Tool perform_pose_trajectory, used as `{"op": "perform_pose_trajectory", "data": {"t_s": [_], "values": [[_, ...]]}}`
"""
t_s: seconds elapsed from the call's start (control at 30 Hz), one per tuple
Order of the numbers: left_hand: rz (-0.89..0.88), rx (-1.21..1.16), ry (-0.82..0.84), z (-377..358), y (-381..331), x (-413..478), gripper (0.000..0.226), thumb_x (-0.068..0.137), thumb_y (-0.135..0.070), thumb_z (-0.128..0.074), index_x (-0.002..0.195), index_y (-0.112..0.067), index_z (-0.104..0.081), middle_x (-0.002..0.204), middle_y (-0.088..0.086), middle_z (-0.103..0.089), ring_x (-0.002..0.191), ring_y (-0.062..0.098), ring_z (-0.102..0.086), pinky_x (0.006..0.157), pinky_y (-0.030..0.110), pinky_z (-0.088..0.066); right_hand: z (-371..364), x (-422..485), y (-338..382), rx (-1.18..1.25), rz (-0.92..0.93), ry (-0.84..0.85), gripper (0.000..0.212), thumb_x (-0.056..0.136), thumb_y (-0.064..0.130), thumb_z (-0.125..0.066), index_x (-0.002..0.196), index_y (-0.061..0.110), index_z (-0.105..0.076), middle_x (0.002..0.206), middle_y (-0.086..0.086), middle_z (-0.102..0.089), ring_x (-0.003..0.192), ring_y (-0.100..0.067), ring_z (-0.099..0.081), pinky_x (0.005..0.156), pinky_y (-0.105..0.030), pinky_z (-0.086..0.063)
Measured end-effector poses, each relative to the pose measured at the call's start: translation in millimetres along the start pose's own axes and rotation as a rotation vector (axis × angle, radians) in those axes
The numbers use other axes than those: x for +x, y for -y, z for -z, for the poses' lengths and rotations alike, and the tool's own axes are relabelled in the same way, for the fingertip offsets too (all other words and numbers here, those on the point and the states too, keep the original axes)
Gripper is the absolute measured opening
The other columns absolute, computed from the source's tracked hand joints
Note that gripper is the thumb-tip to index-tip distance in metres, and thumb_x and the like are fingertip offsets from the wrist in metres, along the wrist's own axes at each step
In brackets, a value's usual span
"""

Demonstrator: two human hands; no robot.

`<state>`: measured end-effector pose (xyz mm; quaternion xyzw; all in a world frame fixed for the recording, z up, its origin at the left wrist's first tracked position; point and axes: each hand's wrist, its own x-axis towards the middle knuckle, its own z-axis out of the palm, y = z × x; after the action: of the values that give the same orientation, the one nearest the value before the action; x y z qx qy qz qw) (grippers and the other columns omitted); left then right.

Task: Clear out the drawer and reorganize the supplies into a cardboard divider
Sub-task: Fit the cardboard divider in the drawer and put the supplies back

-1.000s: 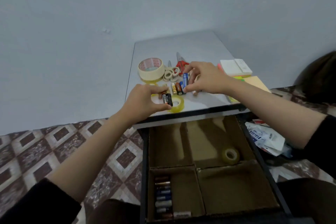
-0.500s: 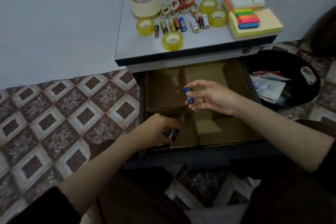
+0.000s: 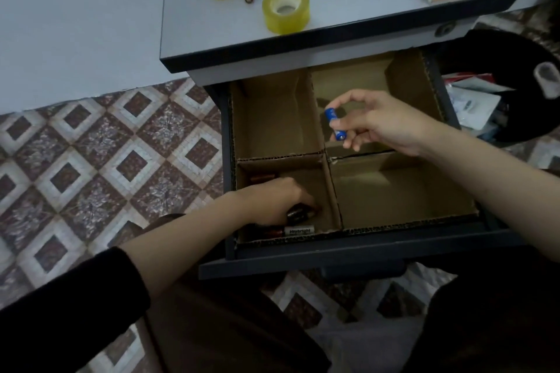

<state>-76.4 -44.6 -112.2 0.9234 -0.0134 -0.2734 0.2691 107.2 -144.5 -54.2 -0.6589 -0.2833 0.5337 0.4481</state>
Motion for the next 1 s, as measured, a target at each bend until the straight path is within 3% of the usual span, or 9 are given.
{"op": "perform_pose_trajectory", "data": {"t_s": [0.13,0.3,0.43,0.53,0.73,0.9,1.0], "values": [[0.112,-0.150,-0.063,2.2,2.4,-2.3,0.048,0.078,0.008,-0.059,0.123,-0.008,-0.060,0.120,0.007,-0.060,0.109,0.017,-0.055,0.086,0.015,-0.041,-3.0,7.4,-4.4,-0.042,-0.019,0.023,0.027,0.083,0.003,-0.063,0.108,0.014,-0.056,0.070,-0.003,-0.065,0.054,-0.013,-0.057,0.050,-0.019,-0.049],[0.259,-0.098,-0.067,-6.4,2.7,4.7,0.028,0.085,-0.006,-0.061,0.113,-0.010,-0.066,0.113,0.007,-0.065,0.103,0.022,-0.060,0.089,0.030,-0.048,-5.8,10.0,-8.3,-0.022,-0.017,0.022,0.028,0.084,0.001,-0.062,0.108,0.014,-0.056,0.069,-0.001,-0.064,0.054,-0.013,-0.056,0.048,-0.019,-0.046],[0.185,-0.150,-0.089,-8.7,0.8,4.6,0.040,0.083,0.004,-0.056,0.117,-0.015,-0.065,0.114,0.004,-0.065,0.105,0.018,-0.059,0.090,0.028,-0.047,-3.2,8.6,-11.8,-0.010,-0.019,0.025,0.029,0.084,0.000,-0.061,0.109,0.014,-0.056,0.070,-0.001,-0.064,0.055,-0.012,-0.056,0.049,-0.018,-0.047],[0.120,-0.068,-0.010,-8.4,0.1,3.9,0.051,0.083,0.008,-0.049,0.120,-0.023,-0.064,0.112,0.004,-0.058,0.102,0.018,-0.054,0.082,0.022,-0.040,-2.9,8.5,-13.1,-0.007,-0.025,0.026,0.029,0.084,0.000,-0.061,0.110,0.012,-0.056,0.066,0.001,-0.065,0.054,-0.012,-0.056,0.048,-0.016,-0.048],[0.104,-0.054,-0.021,-1.1,-2.8,-0.5,0.033,0.090,-0.003,-0.051,0.117,-0.016,-0.066,0.112,0.004,-0.061,0.103,0.017,-0.055,0.077,0.008,-0.029,-3.1,6.2,-12.4,-0.035,-0.026,0.021,0.031,0.085,0.001,-0.060,0.113,0.012,-0.056,0.074,-0.004,-0.064,0.056,-0.011,-0.056,0.049,-0.015,-0.048],[0.154,-0.068,-0.086,2.5,-11.7,-6.6,0.033,0.089,-0.005,-0.054,0.120,-0.013,-0.062,0.115,0.007,-0.063,0.106,0.020,-0.057,0.092,0.029,-0.044,-3.2,-0.2,-5.6,-0.087,-0.001,-0.024,0.030,0.084,0.003,-0.063,0.111,0.015,-0.056,0.075,-0.004,-0.065,0.047,-0.007,-0.052,0.043,-0.016,-0.040],[0.175,-0.131,-0.240,16.2,-14.1,-23.7,0.033,0.089,-0.007,-0.057,0.121,-0.016,-0.061,0.117,0.000,-0.062,0.098,0.007,-0.059,0.089,0.019,-0.047,0.9,-8.8,5.6,-0.227,0.028,-0.009,0.017,0.081,0.007,-0.067,0.095,0.011,-0.060,0.068,0.000,-0.066,0.045,-0.003,-0.051,0.043,-0.014,-0.040]]}}
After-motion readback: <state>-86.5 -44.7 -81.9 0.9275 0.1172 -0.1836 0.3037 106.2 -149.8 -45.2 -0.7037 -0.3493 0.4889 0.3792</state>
